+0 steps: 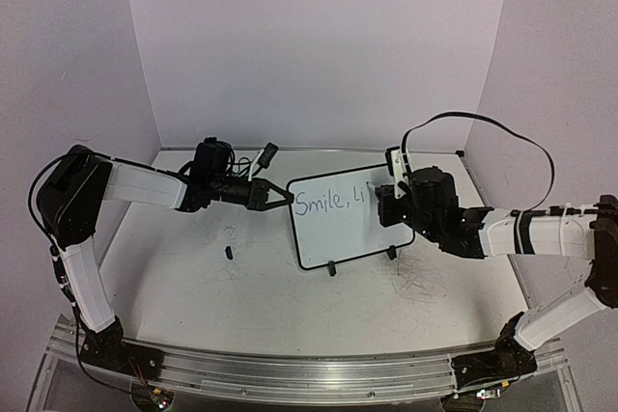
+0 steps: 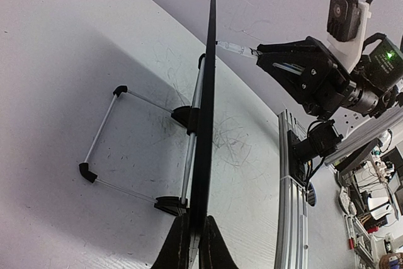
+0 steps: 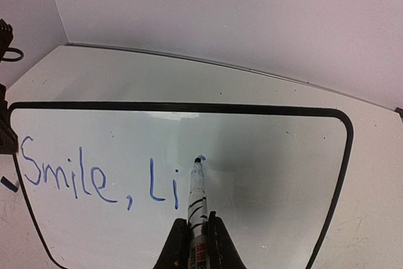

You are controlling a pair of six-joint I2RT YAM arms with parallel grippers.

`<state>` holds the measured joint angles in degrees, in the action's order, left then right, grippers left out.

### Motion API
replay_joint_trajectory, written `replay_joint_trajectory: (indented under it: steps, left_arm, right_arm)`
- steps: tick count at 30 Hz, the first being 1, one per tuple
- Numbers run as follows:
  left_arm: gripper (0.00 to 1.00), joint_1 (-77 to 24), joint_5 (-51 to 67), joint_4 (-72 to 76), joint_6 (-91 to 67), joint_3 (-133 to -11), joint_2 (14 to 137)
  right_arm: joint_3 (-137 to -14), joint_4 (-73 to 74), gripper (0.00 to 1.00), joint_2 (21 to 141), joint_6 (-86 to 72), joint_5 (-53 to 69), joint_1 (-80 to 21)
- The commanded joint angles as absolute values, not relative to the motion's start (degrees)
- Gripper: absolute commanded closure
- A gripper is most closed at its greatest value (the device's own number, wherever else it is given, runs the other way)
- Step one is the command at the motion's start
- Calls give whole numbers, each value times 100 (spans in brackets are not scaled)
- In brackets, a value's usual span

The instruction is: Write a sentence on the whiteboard

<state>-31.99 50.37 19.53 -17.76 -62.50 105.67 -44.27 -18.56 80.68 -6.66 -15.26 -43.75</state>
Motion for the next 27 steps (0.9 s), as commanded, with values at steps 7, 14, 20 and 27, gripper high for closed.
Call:
replay_joint_trajectory:
  steps: [7, 14, 20, 27]
  left_arm:
    - [100, -3190, 5203, 1942, -1767, -6362, 10415]
    - [100, -3190, 5199, 1942, -1767, -6367, 10415]
    - [100, -3190, 5201, 1943, -1767, -6367, 10415]
    - [100, -3190, 5202, 1942, -1767, -6365, 10415]
  right_arm:
    - [-4321, -1649, 100, 8020, -753, -1376, -4352]
    - [-4213, -1542, 100, 8014, -820, -1362, -4352]
    - [-4092, -1439, 100, 7963, -906, -1299, -4366]
    - [-3931, -1386, 100, 7937, -1037, -1165, -4390]
